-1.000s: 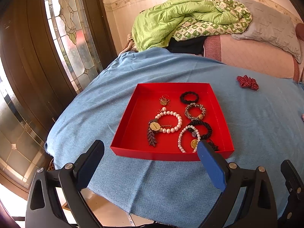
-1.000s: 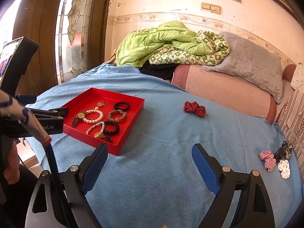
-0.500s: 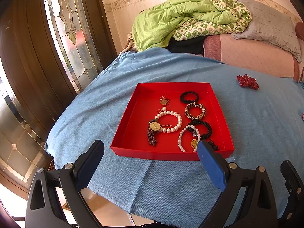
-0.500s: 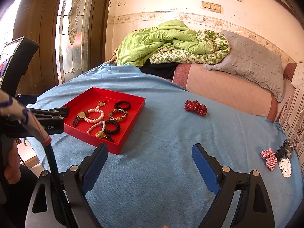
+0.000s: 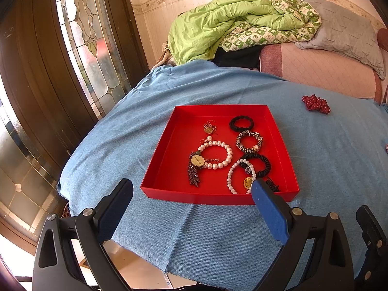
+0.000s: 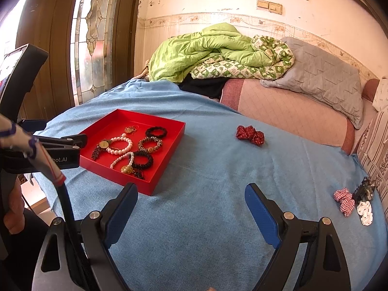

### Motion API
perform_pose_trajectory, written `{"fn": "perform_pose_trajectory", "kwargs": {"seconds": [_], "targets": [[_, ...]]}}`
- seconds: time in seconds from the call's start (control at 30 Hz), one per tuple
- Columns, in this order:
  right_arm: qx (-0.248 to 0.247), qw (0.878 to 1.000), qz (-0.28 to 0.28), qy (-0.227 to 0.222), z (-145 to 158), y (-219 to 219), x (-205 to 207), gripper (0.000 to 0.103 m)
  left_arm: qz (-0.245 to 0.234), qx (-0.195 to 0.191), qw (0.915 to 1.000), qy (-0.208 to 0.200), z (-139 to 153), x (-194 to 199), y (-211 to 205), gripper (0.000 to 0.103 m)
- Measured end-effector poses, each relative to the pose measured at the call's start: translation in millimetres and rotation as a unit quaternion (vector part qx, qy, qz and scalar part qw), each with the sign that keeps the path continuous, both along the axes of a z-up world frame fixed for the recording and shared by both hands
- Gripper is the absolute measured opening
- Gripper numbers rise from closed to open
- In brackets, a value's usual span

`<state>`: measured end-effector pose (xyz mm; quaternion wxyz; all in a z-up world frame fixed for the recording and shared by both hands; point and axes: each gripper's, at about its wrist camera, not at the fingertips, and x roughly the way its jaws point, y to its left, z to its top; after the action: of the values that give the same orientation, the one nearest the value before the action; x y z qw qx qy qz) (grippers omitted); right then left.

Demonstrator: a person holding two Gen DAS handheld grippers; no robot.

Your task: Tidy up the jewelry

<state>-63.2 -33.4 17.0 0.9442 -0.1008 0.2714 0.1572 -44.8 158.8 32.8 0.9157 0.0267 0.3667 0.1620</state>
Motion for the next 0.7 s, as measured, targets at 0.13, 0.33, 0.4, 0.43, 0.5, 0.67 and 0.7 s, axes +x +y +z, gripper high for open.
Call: {"fn": "perform_pose_trajectory", "kwargs": {"seconds": [0.13,0.33,0.4,0.43,0.5,0.67,0.7], "targets": [[0.000,1.000,0.000,0.000,-0.3,0.2,0.4,0.092,0.000,0.001,1.0000,0.000,0.4,-0.2,-0.3,0.098],[-0.001,1.000,0.000,0.001,-1.1,0.2,0.4,0.092,0.000,0.000,1.0000,0.000,-0.7,0.3,0.2,0.098],[-0.001,1.000,0.000,0.001,-1.0,0.1,0.6,0.092,0.000,0.000,1.0000,0.001,-0.8,0.3,0.5,0.098],[-0.001,1.000,0.001,0.002,-1.2,0.2,0.5,0.092,-0.001,-0.001,1.0000,0.000,-0.6,0.4,0.3,0.098],[-0.002,1.000,0.000,0.002,-1.9,-0.2,0.6,0.092,0.000,0.000,1.0000,0.001,-0.6,0.5,0.2,0.098],[-0.001,1.000,0.001,0.003,-2.8,-0.5,1.3,0.092,0.000,-0.001,1.0000,0.001,-0.4,0.7,0.6,0.098],[-0.001,1.000,0.001,0.003,-2.8,-0.7,1.3,0.092,0.000,-0.001,1.0000,0.000,-0.5,0.7,0.9,0.098]]}}
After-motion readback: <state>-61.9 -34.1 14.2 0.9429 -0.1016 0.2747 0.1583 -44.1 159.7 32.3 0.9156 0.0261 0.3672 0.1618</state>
